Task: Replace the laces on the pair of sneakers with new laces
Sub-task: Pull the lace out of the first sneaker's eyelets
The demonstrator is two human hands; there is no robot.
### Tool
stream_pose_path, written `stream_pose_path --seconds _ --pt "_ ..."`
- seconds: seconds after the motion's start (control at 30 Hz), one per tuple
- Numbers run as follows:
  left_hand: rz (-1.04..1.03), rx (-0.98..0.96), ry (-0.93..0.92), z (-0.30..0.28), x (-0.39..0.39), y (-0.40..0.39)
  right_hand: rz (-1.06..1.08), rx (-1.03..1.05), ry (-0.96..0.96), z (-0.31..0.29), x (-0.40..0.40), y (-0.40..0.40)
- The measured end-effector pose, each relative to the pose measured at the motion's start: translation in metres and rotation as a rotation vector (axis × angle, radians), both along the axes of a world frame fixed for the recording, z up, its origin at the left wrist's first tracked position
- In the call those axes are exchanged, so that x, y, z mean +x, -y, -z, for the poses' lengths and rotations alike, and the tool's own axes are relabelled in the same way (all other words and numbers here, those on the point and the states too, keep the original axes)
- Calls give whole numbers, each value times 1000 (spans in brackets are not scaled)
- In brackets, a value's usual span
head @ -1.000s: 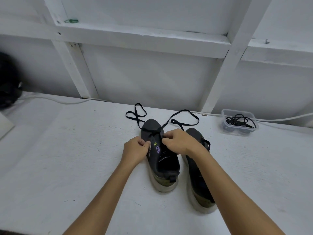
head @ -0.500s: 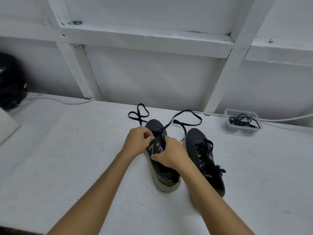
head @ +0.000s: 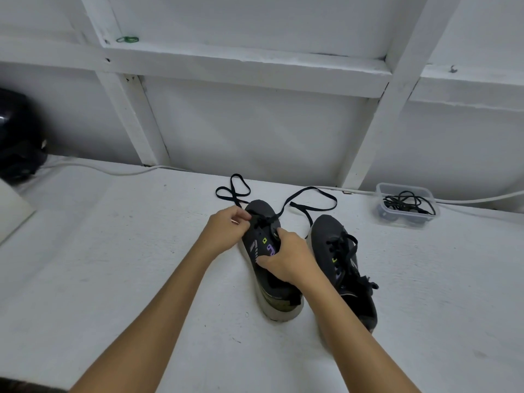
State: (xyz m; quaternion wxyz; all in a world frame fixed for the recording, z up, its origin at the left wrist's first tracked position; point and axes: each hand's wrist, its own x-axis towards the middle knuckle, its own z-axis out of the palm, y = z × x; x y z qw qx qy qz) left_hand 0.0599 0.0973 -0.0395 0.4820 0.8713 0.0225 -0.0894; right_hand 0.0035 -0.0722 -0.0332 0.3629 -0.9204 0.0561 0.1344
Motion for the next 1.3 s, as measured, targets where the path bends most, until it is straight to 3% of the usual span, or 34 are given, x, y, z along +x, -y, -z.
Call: stream_pose_path --seconds 0.23,0.57,0.73,0.83,0.9,1.3 --pt "44 240 272 7 -4 16 -8 -5 18 3 1 1" --pt "15 0 48 3 -3 8 -2 16 36 10 2 1" --pt "0 64 120 8 -5 8 0 21 36 12 3 2" --pt "-144 -154 75 0 -1 9 2 36 45 12 3 3" --pt "-159 -190 40 -3 -1 7 3 42 51 13 2 3" --pt "172 -122 -49 7 -8 -8 3 57 56 13 1 3"
